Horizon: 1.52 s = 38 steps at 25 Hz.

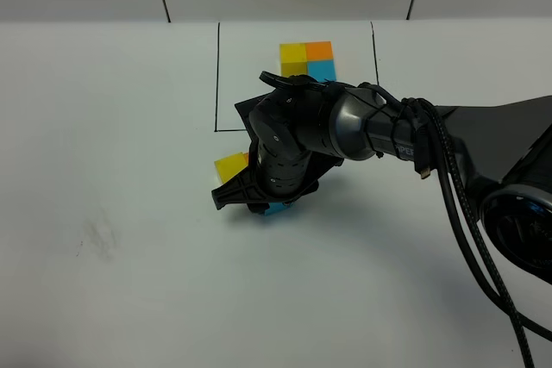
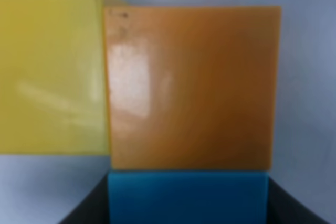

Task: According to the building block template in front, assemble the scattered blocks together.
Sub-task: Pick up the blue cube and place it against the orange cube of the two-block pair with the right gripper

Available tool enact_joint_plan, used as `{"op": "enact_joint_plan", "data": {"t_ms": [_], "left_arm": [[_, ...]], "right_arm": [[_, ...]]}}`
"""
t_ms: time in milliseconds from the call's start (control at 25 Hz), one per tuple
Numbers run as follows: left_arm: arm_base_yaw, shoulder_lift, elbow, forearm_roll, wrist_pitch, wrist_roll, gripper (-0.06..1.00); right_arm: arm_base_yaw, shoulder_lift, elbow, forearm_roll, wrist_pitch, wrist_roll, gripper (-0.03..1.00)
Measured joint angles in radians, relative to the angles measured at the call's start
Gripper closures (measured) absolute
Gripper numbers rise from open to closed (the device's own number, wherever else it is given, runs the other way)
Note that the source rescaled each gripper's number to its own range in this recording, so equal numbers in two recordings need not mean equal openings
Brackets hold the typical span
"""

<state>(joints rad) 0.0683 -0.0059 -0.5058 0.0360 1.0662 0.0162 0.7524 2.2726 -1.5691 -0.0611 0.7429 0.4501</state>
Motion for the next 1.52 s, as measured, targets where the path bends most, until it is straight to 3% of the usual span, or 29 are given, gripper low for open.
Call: {"op": "enact_joint_plan", "data": {"t_ms": [800,960,1200,1520], "left_arm": [[0.000,0.000,0.000,0.000,0.001,0.000,0.94],[0.000,0.000,0.000,0.000,0.001,0.000,0.94],[0.000,0.000,0.000,0.000,0.001,0.000,0.94],[0.000,0.000,0.000,0.000,0.001,0.000,0.94]], "right_arm": [[0.000,0.003,-0.007,0.005,0.017,-0.050,0.51],[0.000,0.003,-0.007,0.013,0.015,-0.058,0.43],[0.008,0.003,-0.008,0.034,0.007,-0.080,0.23],[0.009,0.003,-0.008,0.017,0.010,-0.086,0.18]]}}
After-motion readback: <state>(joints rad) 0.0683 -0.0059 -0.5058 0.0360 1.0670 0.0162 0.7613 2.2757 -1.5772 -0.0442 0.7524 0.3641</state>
